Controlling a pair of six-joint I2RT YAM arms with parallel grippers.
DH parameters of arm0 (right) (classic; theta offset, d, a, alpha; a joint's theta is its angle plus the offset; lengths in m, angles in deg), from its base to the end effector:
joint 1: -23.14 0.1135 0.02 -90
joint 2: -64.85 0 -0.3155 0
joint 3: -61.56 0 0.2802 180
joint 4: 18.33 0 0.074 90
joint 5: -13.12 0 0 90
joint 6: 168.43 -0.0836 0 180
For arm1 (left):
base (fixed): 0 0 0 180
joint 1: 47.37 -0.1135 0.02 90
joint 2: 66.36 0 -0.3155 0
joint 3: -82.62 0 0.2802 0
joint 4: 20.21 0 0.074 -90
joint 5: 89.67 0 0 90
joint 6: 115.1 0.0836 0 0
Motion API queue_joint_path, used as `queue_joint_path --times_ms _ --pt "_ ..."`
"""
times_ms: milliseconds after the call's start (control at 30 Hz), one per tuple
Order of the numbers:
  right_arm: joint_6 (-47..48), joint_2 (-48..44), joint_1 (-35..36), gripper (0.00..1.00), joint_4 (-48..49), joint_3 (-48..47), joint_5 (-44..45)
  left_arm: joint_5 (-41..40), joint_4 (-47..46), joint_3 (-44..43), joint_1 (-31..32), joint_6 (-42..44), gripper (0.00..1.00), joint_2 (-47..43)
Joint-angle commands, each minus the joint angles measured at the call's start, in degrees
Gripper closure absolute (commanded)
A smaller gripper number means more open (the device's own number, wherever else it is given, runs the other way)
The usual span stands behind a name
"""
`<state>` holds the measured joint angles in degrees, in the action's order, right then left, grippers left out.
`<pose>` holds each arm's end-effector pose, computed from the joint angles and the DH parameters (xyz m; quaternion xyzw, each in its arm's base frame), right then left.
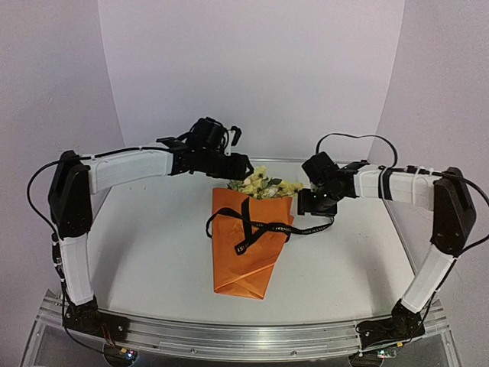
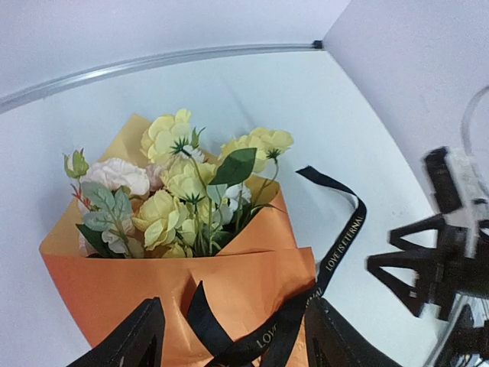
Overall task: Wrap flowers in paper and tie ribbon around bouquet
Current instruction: Cross the ribbon over the folded bouquet.
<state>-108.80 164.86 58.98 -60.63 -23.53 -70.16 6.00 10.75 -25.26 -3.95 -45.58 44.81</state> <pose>0.3548 0.2442 0.2200 -0.0292 0.9574 0.1068 0.2667 0.3892 -0.3796 0.3032 0.1982 0.8607 -0.2842 0.3731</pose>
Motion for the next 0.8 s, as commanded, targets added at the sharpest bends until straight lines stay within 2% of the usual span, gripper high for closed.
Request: queue_joint_path --times_ms 0,133,300,400,500,600,700,767 --pt "-1.34 -9.03 -0.21 0.33 -0.45 5.38 4.74 -13.93 12.27 -6.31 3.14 -7.6 0.33 8.21" --pt "-2.13 -12.47 -1.37 0.32 -1.0 9.88 4.27 -16.5 15.85 -10.76 5.13 -9.25 0.31 12.92" --pt "-2.41 -14.17 -2.28 0.32 -1.34 12.69 3.02 -20.17 16.73 -12.39 6.88 -11.55 0.31 16.02" --pt "-2.59 -14.16 -2.52 0.33 -1.35 13.44 2.3 -20.92 16.16 -12.65 7.09 -11.9 0.35 17.17" --pt "-2.82 -13.3 -2.77 0.35 -1.39 13.72 1.32 -21.39 15.93 -13.75 7.18 -11.84 0.44 18.43" --pt "-2.41 -12.07 -3.26 0.37 -1.37 13.54 -1.05 -21.58 15.93 -14.83 7.21 -11.48 0.61 19.08" --pt "1.86 -10.6 -3.49 0.4 -1.35 12.63 -3.68 -21.95 15.26 -14.92 7.21 -10.87 0.75 18.94" --pt "2.91 -10.19 -3.86 0.37 -1.3 12.56 -3.71 -21.85 14.84 -14.88 7.21 -10.15 0.82 18.55"
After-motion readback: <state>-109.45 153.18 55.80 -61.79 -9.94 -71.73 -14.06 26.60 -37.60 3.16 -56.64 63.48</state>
